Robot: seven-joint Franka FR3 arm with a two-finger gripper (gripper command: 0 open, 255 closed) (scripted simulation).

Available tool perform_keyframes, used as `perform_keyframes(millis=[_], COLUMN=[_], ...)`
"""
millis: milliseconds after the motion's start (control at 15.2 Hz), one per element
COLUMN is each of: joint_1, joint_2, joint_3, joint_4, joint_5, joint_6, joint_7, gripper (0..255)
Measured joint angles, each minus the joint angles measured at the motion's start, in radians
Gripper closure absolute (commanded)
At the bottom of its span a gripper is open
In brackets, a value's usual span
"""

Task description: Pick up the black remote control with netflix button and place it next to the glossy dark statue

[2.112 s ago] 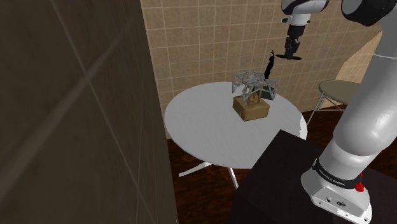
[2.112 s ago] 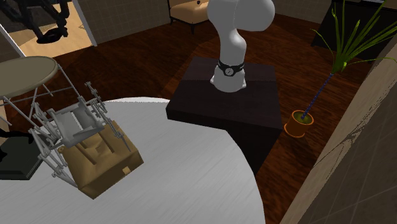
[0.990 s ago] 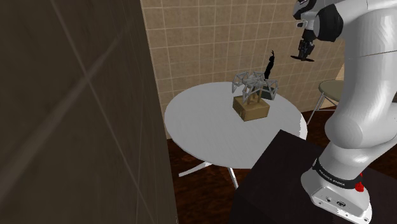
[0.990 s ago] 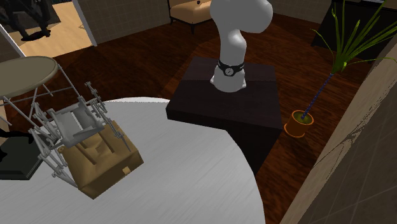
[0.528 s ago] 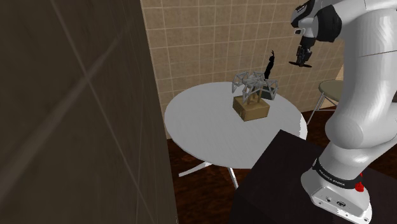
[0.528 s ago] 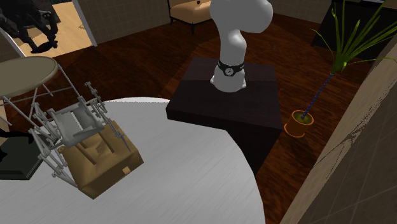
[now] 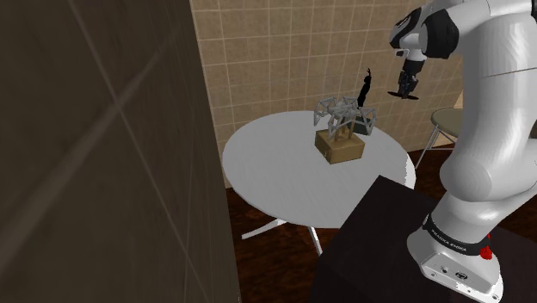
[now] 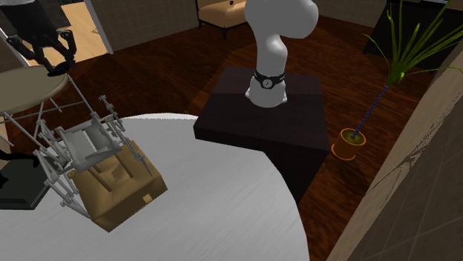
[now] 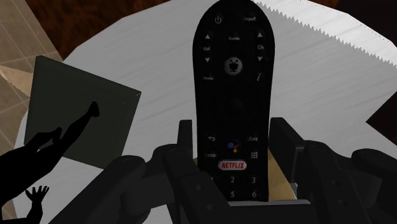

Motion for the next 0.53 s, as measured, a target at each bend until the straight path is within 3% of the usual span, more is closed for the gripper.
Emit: perform_keyframes(millis=[528], joint_1=[-0.009], joint_2=[0.042], joint_3=[0.018], joint_4=[-0.048], joint_5=[0.03], joint_6=[0.083], joint_7=[-0.02], gripper=[255])
